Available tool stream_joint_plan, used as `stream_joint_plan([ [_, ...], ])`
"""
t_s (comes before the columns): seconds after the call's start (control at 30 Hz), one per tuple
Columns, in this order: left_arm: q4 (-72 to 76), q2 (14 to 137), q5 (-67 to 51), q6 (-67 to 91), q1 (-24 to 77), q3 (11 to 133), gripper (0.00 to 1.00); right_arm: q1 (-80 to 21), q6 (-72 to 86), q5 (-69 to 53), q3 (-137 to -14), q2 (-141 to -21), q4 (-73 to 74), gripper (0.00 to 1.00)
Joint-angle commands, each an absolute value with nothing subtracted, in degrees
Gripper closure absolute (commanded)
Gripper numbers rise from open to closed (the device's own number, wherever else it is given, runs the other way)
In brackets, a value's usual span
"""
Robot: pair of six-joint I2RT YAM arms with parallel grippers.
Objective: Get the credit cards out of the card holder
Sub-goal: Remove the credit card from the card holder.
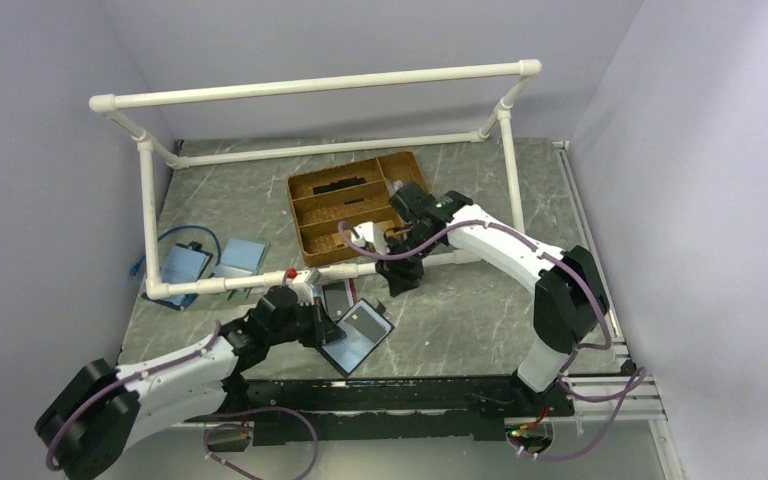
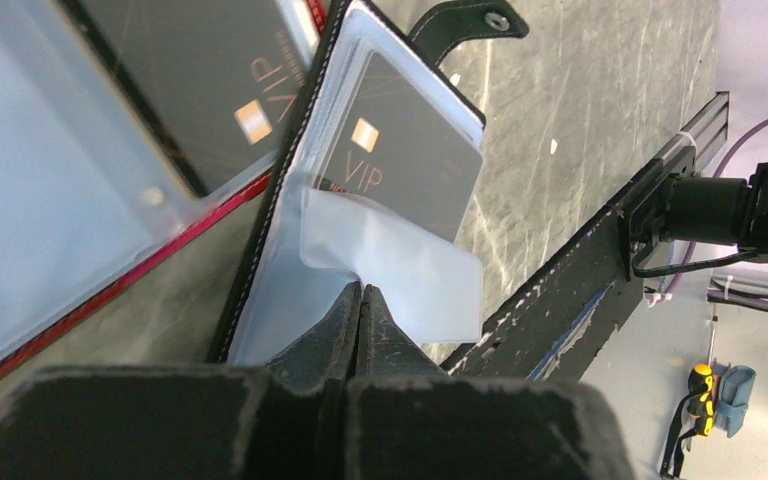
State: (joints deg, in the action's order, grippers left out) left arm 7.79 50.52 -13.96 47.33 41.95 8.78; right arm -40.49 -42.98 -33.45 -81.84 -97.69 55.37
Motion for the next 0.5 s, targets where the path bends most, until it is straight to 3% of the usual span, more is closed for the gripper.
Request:
stream_joint_plan([
  [0.0, 16.30, 58.53, -19.26, 44.14, 41.77, 15.39, 1.00, -36.27, -44.55, -47.82, -74.76, -92.77, 50.80, 0.62],
  [0.27, 23.28, 74.54, -25.47, 43.11, 41.82, 23.50, 1.00, -32.07, -51.11, -54.13, -71.92, -91.19, 53.17, 0.61],
  [0.47, 24.15, 77.56, -27.79, 43.60, 41.83, 25.03, 1.00, -32.08, -61.41, -58.04, -65.53, -87.84, 51.90, 0.61],
])
